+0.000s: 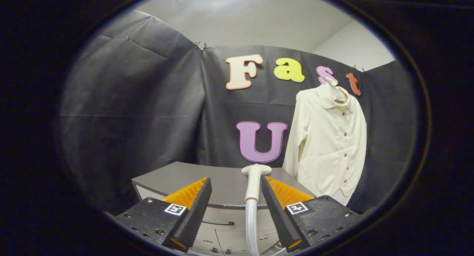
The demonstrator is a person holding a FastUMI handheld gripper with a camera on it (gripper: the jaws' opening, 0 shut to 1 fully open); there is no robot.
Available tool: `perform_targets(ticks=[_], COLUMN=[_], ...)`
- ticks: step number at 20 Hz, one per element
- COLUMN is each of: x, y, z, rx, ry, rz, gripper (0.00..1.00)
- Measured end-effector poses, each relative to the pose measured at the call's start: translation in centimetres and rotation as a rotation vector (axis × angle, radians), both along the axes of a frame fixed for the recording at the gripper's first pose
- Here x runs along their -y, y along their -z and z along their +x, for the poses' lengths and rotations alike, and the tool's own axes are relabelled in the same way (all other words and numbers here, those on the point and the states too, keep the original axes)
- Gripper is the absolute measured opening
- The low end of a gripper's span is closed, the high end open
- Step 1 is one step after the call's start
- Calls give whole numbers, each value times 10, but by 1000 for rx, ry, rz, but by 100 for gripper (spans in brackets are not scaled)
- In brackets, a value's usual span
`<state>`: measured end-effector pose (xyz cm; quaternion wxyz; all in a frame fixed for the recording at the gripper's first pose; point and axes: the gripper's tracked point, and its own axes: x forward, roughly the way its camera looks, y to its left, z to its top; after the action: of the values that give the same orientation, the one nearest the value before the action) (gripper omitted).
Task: Iron the clothes twice with a garment steamer, once on the left side and once on the right side.
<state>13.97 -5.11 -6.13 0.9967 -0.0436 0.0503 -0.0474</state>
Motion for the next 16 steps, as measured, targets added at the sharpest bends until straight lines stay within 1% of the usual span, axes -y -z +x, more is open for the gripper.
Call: perform_targets(ticks=[6, 8, 16], x=[19, 26, 42], y=[28, 40, 89], z=[45, 59, 100], rx=[-60, -87, -224], ry=[35, 48, 90], rz=[-3, -1, 56], gripper=[83, 85, 86])
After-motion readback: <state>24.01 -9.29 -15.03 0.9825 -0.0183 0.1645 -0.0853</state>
